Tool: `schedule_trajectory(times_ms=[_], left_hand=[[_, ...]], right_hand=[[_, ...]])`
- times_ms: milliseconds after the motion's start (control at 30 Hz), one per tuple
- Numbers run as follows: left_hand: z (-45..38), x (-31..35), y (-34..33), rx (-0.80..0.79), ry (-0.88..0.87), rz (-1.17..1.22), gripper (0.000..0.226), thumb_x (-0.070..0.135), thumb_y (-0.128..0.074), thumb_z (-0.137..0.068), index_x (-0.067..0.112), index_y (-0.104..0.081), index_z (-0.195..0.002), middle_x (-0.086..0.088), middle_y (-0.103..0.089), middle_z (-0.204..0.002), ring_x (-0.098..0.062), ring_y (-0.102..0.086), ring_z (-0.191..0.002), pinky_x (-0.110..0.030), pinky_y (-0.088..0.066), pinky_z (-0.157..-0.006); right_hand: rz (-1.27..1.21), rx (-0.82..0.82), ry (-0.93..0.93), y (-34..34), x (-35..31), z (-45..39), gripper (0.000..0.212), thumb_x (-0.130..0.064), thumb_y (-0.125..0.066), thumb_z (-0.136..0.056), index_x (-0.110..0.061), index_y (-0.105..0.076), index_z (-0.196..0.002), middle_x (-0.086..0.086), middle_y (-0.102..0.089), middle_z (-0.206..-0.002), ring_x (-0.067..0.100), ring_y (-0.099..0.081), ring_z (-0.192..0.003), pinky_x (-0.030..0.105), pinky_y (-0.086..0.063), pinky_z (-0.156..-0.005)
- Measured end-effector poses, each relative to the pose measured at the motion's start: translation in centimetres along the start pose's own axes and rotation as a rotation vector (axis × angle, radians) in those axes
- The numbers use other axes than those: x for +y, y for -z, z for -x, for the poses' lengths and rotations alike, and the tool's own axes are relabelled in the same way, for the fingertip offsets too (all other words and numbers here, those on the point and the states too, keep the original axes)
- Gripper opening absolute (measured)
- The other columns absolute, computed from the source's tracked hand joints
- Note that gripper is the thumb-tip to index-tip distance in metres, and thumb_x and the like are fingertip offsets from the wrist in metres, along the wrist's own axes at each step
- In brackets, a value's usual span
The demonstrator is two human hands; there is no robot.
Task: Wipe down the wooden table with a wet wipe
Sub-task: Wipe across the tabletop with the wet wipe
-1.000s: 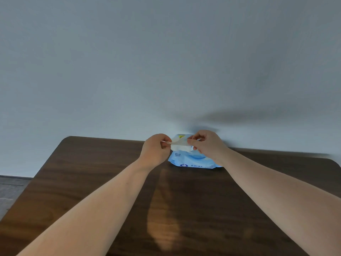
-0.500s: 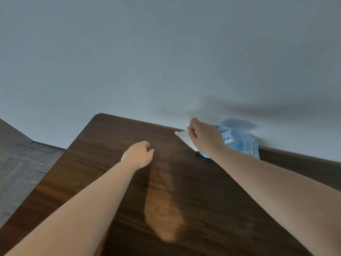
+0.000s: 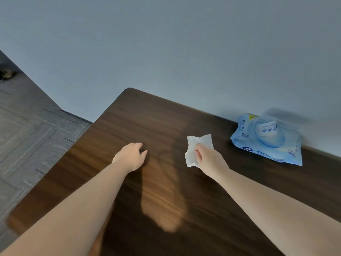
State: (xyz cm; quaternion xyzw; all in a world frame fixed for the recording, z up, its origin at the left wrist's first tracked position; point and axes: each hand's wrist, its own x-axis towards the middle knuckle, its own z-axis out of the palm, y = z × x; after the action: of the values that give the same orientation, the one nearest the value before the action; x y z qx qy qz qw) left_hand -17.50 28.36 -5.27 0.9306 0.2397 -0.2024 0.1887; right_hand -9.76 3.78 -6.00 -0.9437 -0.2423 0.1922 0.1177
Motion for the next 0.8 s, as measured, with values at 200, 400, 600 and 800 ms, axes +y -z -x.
schedule_trajectory(times_ms=[200,400,600,800], left_hand=[[0.8,-2.7,-1.5,0.041,-0.034,-0.151,0.068,0.049,-0.031,-0.097,0.014,-0.008,-0.150,-0.005,-0.004,-0.160,-0.021,-0.001,-0.147,-0.041,-0.015,-0.118],[1.2,-5.7,-3.1,0.050,0.002,-0.281,0.096,0.075,-0.017,-0.083,0.010,0.011,-0.148,-0.007,0.013,-0.159,-0.021,0.010,-0.146,-0.041,-0.004,-0.119],[1.4,-6.6,-5.0,0.139,0.002,-0.237,0.098,0.077,0.002,-0.074,0.012,0.015,-0.147,-0.004,0.015,-0.158,-0.019,0.014,-0.145,-0.041,0.002,-0.119],[1.1,-7.0,-5.5,0.183,-0.012,-0.223,0.095,0.078,-0.001,-0.076,0.016,0.014,-0.147,-0.001,0.015,-0.158,-0.018,0.015,-0.144,-0.043,0.003,-0.119]], right_hand=[[0.162,0.022,0.007,-2.0,0.3,-2.0,0.049,-0.025,-0.039,-0.101,-0.011,-0.028,-0.146,0.005,-0.031,-0.154,0.020,-0.027,-0.142,0.033,-0.034,-0.109],[0.192,0.024,0.043,-5.3,-4.1,-5.0,0.058,-0.039,-0.011,-0.102,-0.008,0.002,-0.150,0.009,0.003,-0.160,0.021,0.004,-0.147,0.033,0.003,-0.117],[0.154,0.053,0.115,-7.3,-11.2,-10.2,0.064,-0.049,-0.010,-0.099,-0.014,0.009,-0.150,0.010,0.008,-0.160,0.026,0.006,-0.147,0.038,0.006,-0.117],[0.171,0.021,0.267,-8.4,-19.0,-16.5,0.063,-0.048,-0.010,-0.100,-0.015,0.007,-0.150,0.008,0.008,-0.160,0.025,0.007,-0.147,0.040,0.003,-0.120]])
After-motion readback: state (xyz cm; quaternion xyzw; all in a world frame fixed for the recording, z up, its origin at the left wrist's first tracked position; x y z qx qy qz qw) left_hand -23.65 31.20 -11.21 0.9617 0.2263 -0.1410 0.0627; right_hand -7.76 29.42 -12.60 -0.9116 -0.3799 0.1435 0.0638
